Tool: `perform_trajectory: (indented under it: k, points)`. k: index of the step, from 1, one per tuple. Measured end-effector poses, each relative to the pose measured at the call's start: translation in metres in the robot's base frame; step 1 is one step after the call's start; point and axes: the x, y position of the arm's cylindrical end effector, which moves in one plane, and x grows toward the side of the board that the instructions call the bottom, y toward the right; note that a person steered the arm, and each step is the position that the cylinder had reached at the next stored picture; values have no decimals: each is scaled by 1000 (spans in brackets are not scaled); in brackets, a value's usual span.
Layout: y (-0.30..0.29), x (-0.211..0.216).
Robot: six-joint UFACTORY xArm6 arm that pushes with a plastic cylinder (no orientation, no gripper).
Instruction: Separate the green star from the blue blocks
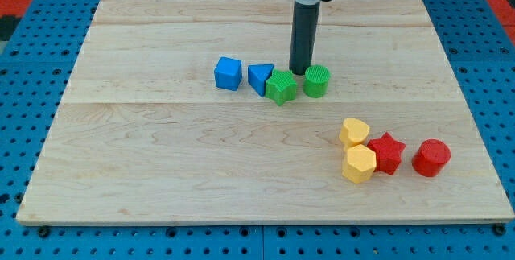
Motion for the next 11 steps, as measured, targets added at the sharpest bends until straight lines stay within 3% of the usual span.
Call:
perform_trajectory:
  k: [2, 3, 5, 8, 9, 11]
  points:
    - [85, 37]
    - [83, 52]
    - [75, -41]
    - [-162, -25]
    - [-87, 1]
    - [-12, 26]
